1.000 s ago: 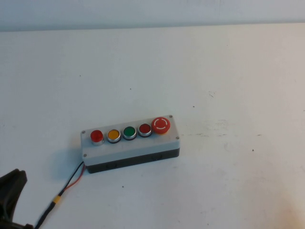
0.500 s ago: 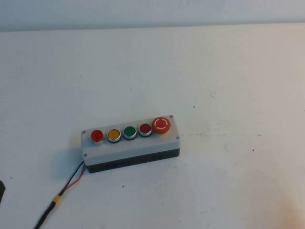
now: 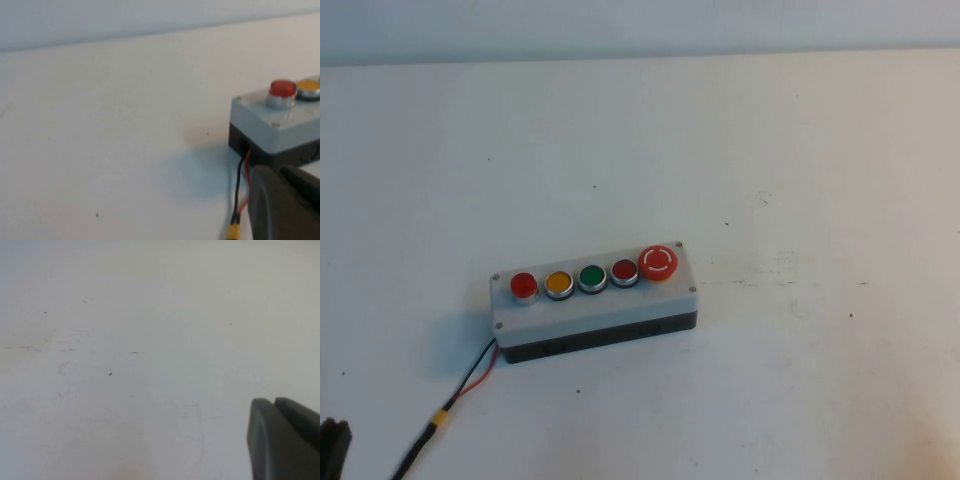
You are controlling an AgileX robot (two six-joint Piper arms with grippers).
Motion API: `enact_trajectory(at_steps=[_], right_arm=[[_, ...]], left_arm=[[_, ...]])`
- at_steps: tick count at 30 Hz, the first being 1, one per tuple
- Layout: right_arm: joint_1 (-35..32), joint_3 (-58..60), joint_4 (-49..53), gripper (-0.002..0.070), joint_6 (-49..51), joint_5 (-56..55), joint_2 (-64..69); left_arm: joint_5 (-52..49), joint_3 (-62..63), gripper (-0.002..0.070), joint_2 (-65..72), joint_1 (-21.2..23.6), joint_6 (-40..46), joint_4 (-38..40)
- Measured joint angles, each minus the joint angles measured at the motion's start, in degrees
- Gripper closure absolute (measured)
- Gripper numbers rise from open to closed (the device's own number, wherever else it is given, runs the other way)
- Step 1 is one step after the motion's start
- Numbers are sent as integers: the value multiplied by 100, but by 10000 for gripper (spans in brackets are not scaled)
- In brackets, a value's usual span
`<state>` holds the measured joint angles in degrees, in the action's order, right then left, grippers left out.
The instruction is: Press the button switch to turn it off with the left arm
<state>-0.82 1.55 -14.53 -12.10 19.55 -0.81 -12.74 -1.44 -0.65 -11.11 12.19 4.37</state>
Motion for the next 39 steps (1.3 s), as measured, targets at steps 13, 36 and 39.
enact_trajectory(at_steps=[13,36,39], right_arm=[[0,0,0,692,0,0,0],[0,0,0,692,0,0,0],[0,0,0,692,0,0,0]], left_arm=[[-960,0,677,0,0,-144,-19],[-964,0,677,0,0,-166,-19],[-964,0,677,0,0,-177,-19]])
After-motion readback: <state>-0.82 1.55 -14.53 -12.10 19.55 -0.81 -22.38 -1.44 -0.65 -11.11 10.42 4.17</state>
